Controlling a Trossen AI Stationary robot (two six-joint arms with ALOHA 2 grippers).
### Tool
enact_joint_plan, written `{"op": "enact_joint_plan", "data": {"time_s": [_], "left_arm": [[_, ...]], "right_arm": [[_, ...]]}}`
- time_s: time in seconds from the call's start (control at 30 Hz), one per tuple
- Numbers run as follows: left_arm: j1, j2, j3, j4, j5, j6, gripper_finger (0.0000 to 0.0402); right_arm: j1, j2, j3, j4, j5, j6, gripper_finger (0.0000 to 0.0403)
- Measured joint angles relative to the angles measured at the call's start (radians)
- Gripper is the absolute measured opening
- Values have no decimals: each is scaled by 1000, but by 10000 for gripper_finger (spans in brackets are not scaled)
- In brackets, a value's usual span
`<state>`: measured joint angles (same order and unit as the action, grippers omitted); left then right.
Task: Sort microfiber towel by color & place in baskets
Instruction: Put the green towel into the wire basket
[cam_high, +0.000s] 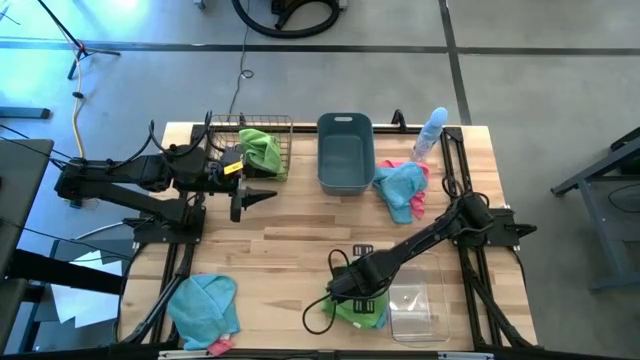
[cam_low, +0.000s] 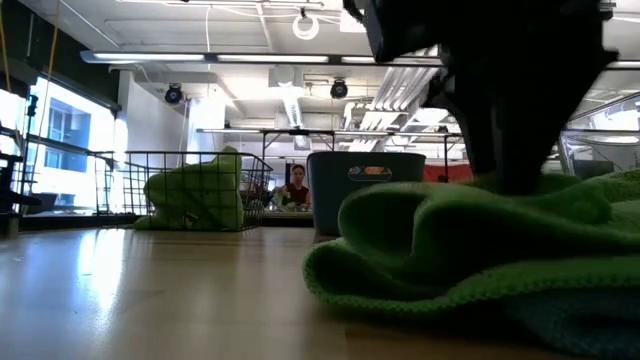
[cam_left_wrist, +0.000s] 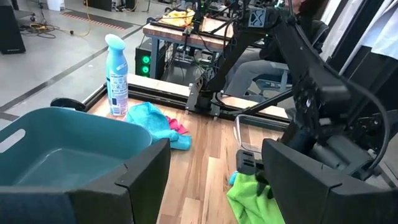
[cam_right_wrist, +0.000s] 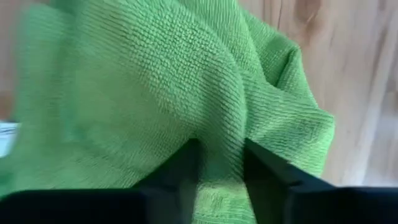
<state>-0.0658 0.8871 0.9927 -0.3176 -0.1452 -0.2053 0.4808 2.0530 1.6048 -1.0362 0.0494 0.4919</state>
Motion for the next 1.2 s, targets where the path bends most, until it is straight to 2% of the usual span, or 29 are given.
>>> {"op": "enact_joint_plan", "data": {"time_s": [0.17,0.23,0.43,0.67,0.83,1.0,1.2], "left_arm": [[0,0,0,0,-17,1,241],[0,0,0,0,-26,1,241],[0,-4,0,-1,-34,45,241],[0,-28,0,2,-33,53,241],[0,-93,0,20,65,39,241],[-1,-155,0,64,158,-24,241],[-1,-150,0,68,224,-30,241]], "right_arm": [[0,-59,44,-46,0,-7,17],[-4,-90,58,-61,0,-20,5],[-37,-169,160,-111,7,-21,2],[-93,-189,350,-107,135,-58,1],[-132,-190,430,-66,186,-130,1],[-177,-190,465,132,187,-242,0],[-235,-190,466,319,185,-364,0]]}}
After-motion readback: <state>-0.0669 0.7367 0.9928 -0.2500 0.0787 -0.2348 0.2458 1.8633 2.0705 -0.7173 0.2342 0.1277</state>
